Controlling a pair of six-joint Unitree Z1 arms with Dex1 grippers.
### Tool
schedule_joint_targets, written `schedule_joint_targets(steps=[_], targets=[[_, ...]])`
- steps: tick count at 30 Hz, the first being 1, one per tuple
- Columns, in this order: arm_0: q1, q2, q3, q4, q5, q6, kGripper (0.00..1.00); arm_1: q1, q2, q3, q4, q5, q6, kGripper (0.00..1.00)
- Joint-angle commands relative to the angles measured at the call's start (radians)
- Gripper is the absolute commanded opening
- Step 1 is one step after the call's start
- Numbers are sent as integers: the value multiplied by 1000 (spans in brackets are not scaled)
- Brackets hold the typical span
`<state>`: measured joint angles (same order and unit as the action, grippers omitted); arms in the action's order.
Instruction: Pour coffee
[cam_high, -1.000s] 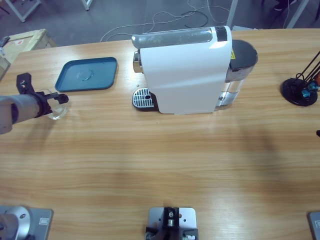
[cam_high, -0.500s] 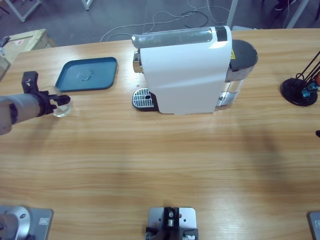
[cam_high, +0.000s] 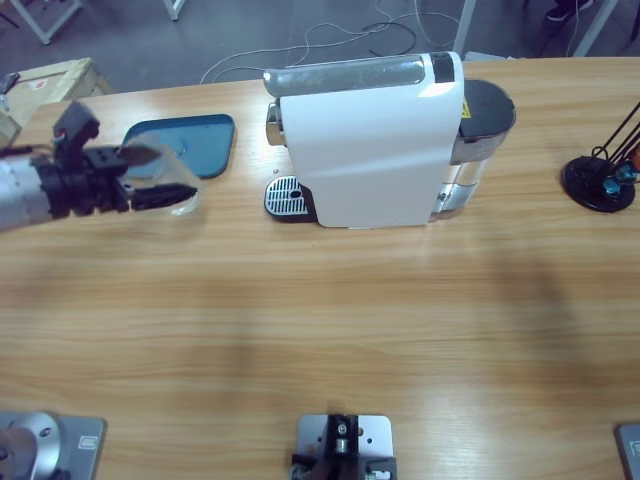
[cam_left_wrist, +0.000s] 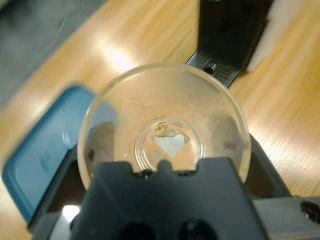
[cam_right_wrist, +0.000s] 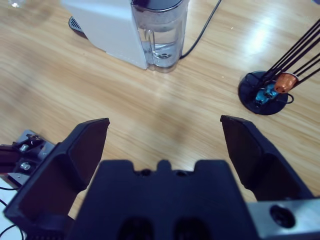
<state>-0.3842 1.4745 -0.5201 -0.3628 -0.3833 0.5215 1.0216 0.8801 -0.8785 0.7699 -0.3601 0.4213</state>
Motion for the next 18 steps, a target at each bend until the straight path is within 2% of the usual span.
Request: schedule_joint_targets(steps=[1, 8, 12, 18], targets=[[26, 288, -171, 19, -259, 167, 0, 12, -45, -12, 62, -20, -13, 1000], [-51, 422, -339, 138, -236, 167, 0, 12, -24, -13, 72, -20, -13, 1000], [-92, 472, -375, 157, -231, 167, 0, 12, -27, 1, 69, -20, -12, 1000], [-142, 529, -432, 162, -155, 167, 0, 12, -43, 9, 75, -20, -10, 1000]])
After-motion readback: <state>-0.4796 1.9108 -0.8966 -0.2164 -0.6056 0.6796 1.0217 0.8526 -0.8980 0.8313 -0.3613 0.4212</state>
